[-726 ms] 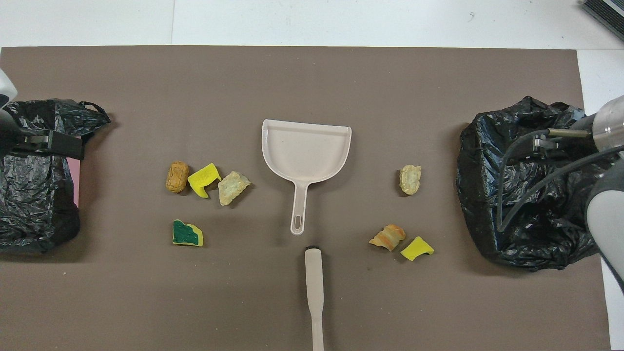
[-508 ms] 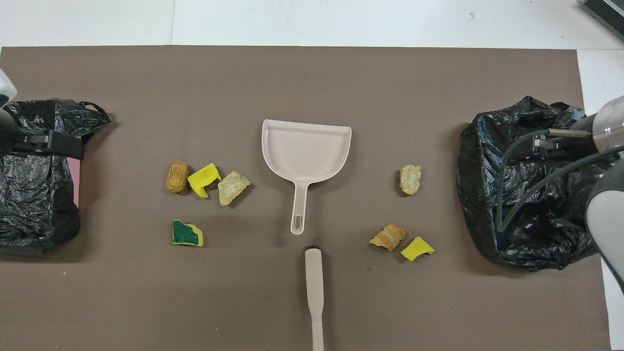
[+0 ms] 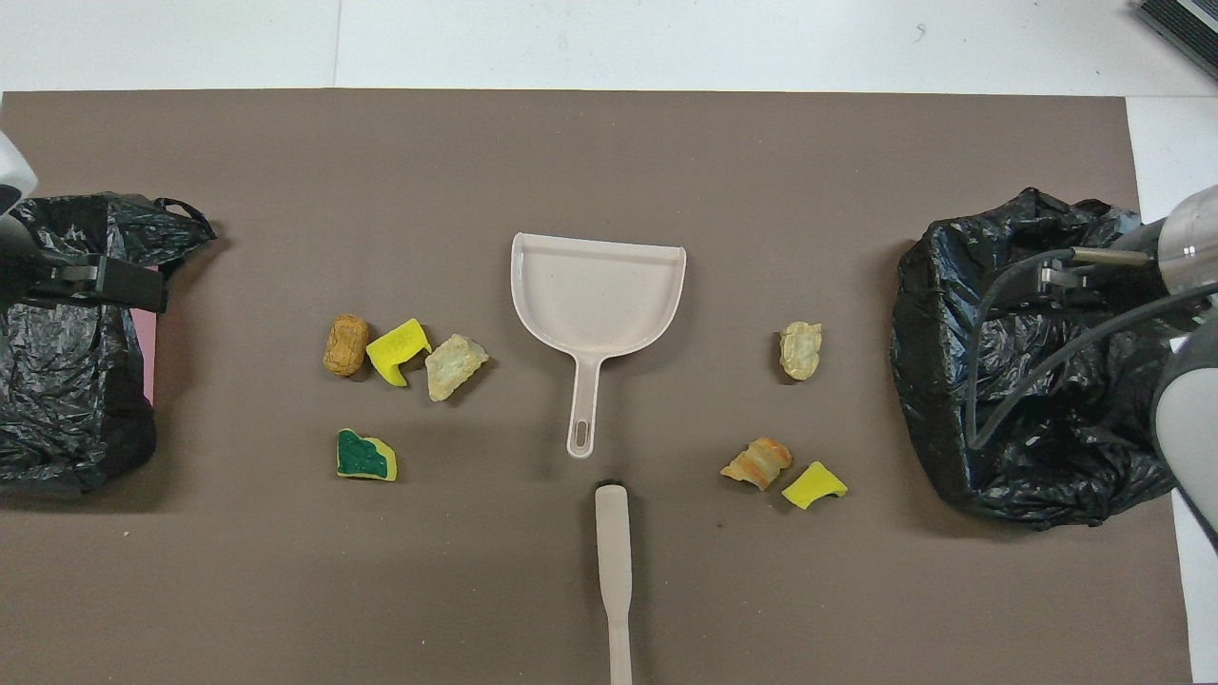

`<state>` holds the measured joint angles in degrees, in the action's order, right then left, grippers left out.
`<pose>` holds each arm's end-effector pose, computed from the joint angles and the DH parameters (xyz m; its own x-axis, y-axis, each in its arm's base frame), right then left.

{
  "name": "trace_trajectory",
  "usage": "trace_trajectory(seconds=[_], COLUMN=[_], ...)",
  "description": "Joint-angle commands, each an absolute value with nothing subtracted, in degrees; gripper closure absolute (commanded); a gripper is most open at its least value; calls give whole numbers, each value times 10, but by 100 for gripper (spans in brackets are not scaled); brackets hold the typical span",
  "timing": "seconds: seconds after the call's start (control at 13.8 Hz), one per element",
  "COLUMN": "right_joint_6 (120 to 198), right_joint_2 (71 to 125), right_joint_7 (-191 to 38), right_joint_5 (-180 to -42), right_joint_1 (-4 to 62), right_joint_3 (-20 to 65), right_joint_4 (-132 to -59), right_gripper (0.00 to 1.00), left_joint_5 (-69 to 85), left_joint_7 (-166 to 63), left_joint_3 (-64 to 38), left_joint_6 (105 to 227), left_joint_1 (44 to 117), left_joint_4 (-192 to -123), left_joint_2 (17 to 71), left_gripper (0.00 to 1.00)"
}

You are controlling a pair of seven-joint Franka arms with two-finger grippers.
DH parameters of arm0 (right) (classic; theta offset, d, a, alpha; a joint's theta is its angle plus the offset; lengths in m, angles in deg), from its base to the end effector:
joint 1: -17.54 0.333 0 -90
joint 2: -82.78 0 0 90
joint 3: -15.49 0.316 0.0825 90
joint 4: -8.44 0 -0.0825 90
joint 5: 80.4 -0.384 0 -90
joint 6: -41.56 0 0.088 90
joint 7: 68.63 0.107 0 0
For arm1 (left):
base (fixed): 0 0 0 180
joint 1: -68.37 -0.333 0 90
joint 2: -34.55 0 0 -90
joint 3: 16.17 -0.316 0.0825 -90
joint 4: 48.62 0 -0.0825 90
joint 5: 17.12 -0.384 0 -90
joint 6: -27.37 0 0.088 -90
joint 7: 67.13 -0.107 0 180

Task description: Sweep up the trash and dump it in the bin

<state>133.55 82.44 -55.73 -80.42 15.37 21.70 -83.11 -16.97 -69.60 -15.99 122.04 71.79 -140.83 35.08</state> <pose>0.5543 0.0394 0.6180 0.9880 -0.1540 0.0133 -0.1540 -0.9881 -0.0027 0.5633 -0.0357 0.6083 0.9938 -0.1055 0.0338 -0.1056 -0.9944 0.0012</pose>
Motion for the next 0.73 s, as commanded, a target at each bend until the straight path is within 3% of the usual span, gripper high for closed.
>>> trace_trajectory(seconds=[0.0, 0.36, 0.65], right_joint_6=[1349, 1391, 1452], right_joint_2=[811, 849, 917], right_joint_7=[-549, -464, -349], right_joint_5=[-815, -803, -785], right_joint_1=[153, 230, 318], right_joint_3=[222, 223, 223], right_joint_4=[-853, -852, -844], right_gripper=[0, 0, 0], left_joint_5=[-174, -174, -174], left_joint_7=[-702, -701, -702], left_joint_3=[-161, -161, -161], left_joint_6=[1210, 1211, 1210], left_joint_1=[722, 724, 722], left_joint_4=[-1413, -1414, -1421], left_joint_2=[340, 339, 335], left_gripper=[0, 0, 0])
